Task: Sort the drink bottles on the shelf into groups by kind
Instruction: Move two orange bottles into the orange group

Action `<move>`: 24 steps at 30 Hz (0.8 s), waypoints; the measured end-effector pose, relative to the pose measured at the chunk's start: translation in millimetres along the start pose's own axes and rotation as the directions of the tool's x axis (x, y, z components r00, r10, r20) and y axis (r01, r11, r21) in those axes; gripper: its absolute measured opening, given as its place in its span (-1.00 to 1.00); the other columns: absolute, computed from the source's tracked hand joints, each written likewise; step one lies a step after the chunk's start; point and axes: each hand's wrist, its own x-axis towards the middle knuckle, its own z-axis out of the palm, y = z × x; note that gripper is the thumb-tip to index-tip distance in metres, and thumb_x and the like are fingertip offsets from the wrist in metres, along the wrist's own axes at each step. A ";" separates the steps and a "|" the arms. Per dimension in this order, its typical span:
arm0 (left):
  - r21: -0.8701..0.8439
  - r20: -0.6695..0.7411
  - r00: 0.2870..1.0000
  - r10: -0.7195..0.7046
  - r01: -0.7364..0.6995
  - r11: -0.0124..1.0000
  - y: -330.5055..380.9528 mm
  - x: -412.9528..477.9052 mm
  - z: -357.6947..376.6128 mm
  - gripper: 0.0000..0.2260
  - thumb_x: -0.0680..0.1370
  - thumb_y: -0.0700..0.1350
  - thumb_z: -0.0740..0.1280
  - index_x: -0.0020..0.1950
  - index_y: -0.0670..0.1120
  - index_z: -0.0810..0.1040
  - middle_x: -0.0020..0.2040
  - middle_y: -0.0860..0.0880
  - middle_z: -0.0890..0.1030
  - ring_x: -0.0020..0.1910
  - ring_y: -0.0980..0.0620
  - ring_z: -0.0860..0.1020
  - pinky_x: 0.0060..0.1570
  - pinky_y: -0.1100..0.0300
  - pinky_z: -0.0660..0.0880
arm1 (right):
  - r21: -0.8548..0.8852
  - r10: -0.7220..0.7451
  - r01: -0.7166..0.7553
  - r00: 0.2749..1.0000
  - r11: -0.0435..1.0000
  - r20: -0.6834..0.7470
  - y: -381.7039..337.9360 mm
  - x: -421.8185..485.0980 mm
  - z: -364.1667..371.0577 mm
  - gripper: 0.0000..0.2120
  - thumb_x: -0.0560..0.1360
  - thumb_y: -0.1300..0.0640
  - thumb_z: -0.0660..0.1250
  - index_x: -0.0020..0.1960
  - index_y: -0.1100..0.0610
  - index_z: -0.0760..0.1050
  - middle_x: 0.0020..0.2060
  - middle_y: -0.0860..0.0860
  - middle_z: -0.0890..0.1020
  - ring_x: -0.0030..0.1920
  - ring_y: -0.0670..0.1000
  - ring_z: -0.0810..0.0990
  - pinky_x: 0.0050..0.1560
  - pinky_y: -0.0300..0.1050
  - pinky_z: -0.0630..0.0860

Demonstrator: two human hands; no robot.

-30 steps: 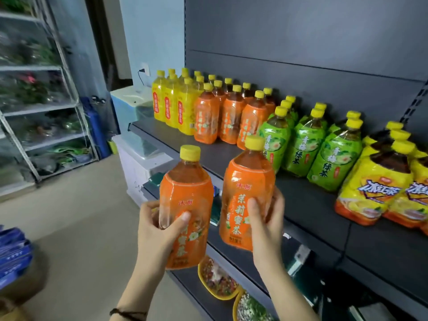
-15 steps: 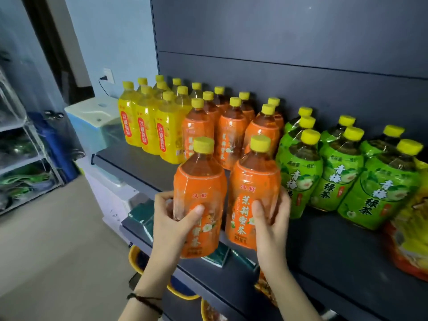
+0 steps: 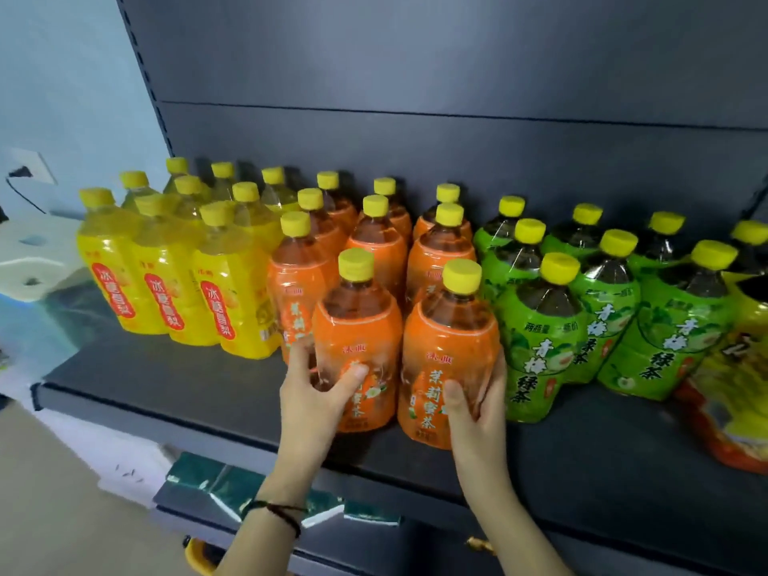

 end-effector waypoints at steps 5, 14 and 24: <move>0.348 -0.026 0.992 0.124 -0.108 0.931 -3.3 21.7 5.2 -0.33 0.29 0.40 0.23 0.17 -0.05 0.53 0.08 -0.02 0.58 0.06 0.01 0.50 -0.05 0.13 0.41 | 0.003 0.013 -0.013 1.000 1.000 -0.020 1.4 5.1 8.2 -0.14 0.16 -0.49 0.39 0.35 -0.36 0.11 0.31 -0.29 0.39 0.21 -0.36 0.49 0.04 -0.46 0.46; 0.162 -0.042 0.984 0.172 -0.163 0.973 -2.0 4.8 -0.5 -0.43 0.32 0.10 0.47 0.28 -0.02 0.44 0.22 -0.02 0.35 0.14 0.29 0.45 0.03 0.24 0.53 | -0.100 0.005 -0.013 0.997 0.995 -0.082 8.0 4.8 8.4 -0.28 0.23 -0.46 0.37 0.26 -0.36 0.09 0.36 -0.17 0.35 0.27 -0.28 0.45 0.14 -0.34 0.49; 0.399 -0.019 0.978 0.209 -0.184 0.898 1.6 31.6 9.6 -0.46 0.38 0.17 0.44 0.26 -0.04 0.43 0.16 -0.02 0.55 0.09 -0.01 0.55 -0.12 0.21 0.39 | -0.238 -0.048 -0.007 0.974 0.971 -0.222 14.9 19.6 23.0 -0.32 0.47 -0.22 0.29 0.50 -0.12 0.11 0.41 -0.08 0.39 0.37 -0.11 0.42 0.32 -0.06 0.45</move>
